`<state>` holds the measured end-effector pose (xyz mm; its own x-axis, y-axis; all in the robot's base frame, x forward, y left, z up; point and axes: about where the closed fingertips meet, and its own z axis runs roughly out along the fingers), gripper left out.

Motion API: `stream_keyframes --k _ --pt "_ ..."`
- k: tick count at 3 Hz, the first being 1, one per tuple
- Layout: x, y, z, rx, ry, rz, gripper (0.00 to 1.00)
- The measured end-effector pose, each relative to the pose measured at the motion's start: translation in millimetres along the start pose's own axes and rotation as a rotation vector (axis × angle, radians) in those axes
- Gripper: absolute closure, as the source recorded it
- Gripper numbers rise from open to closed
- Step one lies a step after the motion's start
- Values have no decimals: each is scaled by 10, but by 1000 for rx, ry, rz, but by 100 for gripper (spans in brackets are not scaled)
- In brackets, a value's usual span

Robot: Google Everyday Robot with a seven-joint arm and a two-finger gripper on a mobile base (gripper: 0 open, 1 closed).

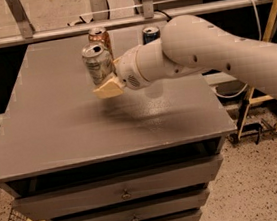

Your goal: Move 7up can near redbull can

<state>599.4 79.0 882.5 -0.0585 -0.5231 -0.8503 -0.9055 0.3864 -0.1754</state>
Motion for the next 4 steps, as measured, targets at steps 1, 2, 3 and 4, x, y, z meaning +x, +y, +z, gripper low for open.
stream_keyframes --k 1,2,3,4 --pt "-10 12 8 -3 -2 0 100" --pt "33 -31 -152 48 17 9 100" --pt "127 -70 -407 122 26 30 100" --pt "233 -106 -699 204 23 51 100"
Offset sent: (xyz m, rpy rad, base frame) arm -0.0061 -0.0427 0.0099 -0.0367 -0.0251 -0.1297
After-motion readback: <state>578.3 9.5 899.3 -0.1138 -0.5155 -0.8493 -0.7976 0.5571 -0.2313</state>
